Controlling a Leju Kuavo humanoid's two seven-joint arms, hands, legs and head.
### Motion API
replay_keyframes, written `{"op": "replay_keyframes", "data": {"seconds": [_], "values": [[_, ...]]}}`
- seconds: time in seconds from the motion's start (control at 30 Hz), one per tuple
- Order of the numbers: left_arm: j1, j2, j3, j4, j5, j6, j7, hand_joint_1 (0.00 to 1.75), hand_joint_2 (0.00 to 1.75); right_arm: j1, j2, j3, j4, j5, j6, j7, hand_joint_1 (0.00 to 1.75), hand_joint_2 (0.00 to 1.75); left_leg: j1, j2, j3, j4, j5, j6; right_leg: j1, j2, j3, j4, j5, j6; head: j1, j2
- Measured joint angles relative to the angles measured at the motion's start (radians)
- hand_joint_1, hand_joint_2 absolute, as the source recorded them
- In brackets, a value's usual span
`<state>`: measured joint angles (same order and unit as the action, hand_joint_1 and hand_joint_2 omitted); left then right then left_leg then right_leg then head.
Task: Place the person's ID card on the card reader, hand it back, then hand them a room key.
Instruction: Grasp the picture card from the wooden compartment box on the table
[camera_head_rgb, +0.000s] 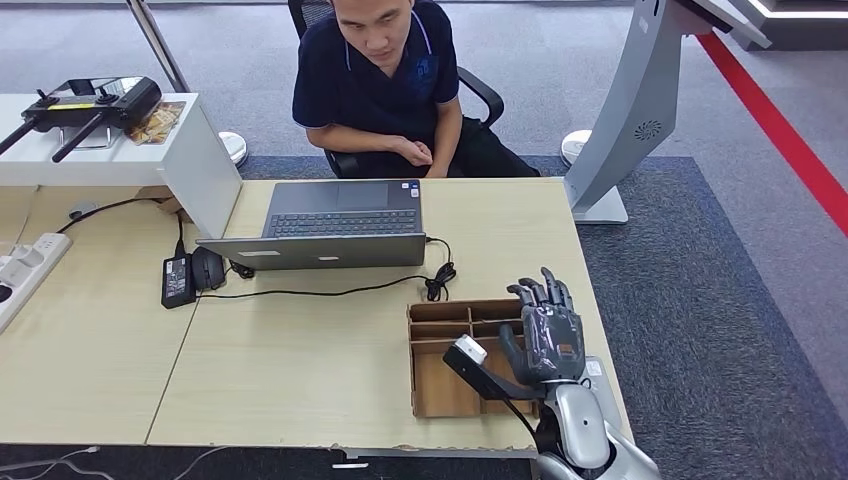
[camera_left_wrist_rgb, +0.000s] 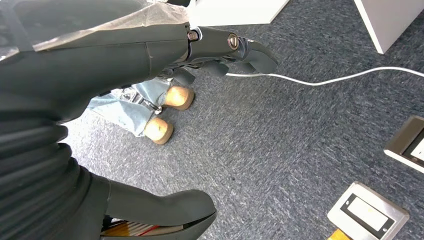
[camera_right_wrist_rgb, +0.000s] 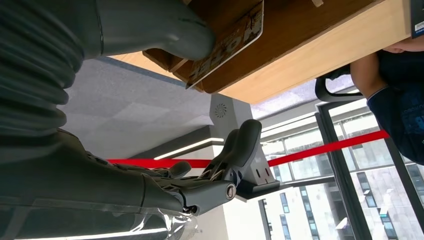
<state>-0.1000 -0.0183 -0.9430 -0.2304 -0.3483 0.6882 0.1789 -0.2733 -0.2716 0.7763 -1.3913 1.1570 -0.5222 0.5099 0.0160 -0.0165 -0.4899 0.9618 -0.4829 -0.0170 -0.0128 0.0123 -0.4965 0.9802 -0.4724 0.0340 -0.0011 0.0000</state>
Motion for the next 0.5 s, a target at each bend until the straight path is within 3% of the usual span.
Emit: {"op": "replay_keyframes", "data": {"seconds": [0.5], "values": [[0.0, 0.0, 0.0, 0.0, 0.0, 0.0, 0.0, 0.0, 1.75, 0.0, 0.0, 0.0, 0.0, 0.0, 0.001, 0.0, 0.56, 1.75, 0.0, 0.0, 0.0, 0.0, 0.0, 0.0, 0.0, 0.0, 0.0, 0.0, 0.0, 0.0, 0.0, 0.0]]}}
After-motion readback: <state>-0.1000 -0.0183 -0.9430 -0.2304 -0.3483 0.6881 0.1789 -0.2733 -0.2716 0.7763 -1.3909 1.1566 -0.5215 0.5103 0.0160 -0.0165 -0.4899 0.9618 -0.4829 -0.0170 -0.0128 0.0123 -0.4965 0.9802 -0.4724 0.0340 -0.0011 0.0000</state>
